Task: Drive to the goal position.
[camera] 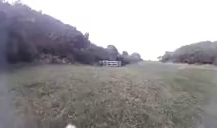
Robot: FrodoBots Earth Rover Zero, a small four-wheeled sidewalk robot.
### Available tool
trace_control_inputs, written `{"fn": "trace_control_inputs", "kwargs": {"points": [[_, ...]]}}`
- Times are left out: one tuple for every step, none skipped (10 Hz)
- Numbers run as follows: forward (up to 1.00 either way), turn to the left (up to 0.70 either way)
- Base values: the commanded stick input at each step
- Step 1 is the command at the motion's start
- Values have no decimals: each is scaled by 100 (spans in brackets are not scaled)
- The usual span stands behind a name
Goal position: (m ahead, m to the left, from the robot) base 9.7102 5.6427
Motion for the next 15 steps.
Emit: {"fn": "trace_control_inputs", "kwargs": {"points": [[70,0],[70,0],[70,0],[70,0],[70,0],[70,0],[70,0],[70,0],[70,0],[70,0],[70,0],[70,0],[70,0],[70,0],[70,0]]}}
